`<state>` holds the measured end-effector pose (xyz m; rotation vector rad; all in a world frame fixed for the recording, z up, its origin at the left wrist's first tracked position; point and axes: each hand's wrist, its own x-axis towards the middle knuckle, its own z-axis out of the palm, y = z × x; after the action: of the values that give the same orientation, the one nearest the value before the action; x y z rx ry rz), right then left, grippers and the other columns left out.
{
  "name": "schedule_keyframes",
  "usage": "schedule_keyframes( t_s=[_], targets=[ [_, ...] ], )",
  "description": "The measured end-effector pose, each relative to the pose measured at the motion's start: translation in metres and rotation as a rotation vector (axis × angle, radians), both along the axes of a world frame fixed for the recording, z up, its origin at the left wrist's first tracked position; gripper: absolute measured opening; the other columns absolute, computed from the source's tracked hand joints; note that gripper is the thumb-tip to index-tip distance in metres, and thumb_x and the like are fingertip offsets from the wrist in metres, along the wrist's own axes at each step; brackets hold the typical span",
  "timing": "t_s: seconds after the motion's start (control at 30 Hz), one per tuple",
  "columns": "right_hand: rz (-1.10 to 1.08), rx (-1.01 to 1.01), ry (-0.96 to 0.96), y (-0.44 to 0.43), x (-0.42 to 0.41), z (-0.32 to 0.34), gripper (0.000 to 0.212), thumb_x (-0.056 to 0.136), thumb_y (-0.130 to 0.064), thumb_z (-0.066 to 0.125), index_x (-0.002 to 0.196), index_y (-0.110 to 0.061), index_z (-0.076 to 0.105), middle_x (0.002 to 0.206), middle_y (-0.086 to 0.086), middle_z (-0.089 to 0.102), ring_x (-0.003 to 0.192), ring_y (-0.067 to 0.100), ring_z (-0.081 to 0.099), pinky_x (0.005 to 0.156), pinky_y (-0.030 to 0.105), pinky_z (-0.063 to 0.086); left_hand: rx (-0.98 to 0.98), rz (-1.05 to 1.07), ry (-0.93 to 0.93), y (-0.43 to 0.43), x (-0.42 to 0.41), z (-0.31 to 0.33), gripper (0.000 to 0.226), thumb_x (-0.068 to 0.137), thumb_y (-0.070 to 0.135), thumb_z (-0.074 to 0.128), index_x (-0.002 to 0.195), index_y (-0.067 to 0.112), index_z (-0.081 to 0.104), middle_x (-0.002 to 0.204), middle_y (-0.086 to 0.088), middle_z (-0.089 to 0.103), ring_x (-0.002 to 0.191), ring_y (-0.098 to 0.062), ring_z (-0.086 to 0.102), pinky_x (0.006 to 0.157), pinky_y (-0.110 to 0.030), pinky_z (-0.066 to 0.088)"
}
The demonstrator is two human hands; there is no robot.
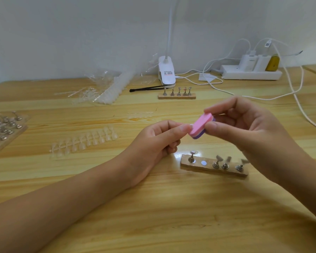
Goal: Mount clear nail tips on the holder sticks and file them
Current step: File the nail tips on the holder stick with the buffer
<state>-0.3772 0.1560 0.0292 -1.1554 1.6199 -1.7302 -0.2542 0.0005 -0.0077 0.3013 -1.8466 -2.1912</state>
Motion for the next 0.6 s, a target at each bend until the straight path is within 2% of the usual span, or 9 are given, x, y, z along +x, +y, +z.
schedule_keyframes(
  t_s=[0.17, 0.27, 0.43, 0.6],
  targets=[
    [0.094, 0.048, 0.051, -0.001, 0.006, -0.0027, 0.038, 0.064, -0.026, 0.076, 0.095, -0.008, 0.063, 0.09, 0.003, 0.075, 0.089, 0.017, 0.071, 0.08, 0.022, 0.057, -0.034, 0.011, -0.029, 0.0009, 0.0001, 0.0005, 0.008, 0.078, 0.035, 0.073, 0.076, 0.027, 0.074, 0.083, -0.007, 0.06, 0.074, -0.019, 0.043, 0.074, -0.026, 0.038],
    [0.003, 0.005, 0.023, -0.0003, 0.0015, -0.0001, 0.036, 0.063, -0.026, 0.075, 0.095, -0.012, 0.065, 0.091, 0.004, 0.074, 0.09, 0.017, 0.07, 0.08, 0.021, 0.056, 0.006, 0.024, -0.024, -0.0003, -0.0005, 0.0002, 0.009, 0.078, 0.033, 0.07, 0.075, 0.026, 0.075, 0.068, 0.006, 0.05, 0.062, -0.006, 0.043, 0.066, -0.018, 0.041],
    [0.104, 0.073, 0.066, -0.0002, 0.0044, -0.002, 0.036, 0.067, -0.022, 0.074, 0.097, -0.006, 0.064, 0.091, 0.004, 0.075, 0.09, 0.018, 0.072, 0.08, 0.022, 0.057, -0.06, -0.005, -0.017, -0.0005, 0.0004, -0.0012, 0.015, 0.073, 0.042, 0.076, 0.077, 0.028, 0.074, 0.077, 0.001, 0.057, 0.071, -0.013, 0.044, 0.074, -0.024, 0.04],
    [-0.028, -0.037, 0.012, -0.0001, -0.0017, -0.0007, 0.031, 0.065, -0.029, 0.075, 0.094, -0.02, 0.069, 0.091, 0.0, 0.075, 0.088, 0.012, 0.07, 0.08, 0.018, 0.055, -0.082, 0.009, -0.005, -0.0003, 0.0001, -0.0021, 0.016, 0.071, 0.045, 0.074, 0.077, 0.03, 0.074, 0.067, 0.017, 0.056, 0.064, -0.006, 0.042, 0.07, -0.02, 0.04]
  ],
)
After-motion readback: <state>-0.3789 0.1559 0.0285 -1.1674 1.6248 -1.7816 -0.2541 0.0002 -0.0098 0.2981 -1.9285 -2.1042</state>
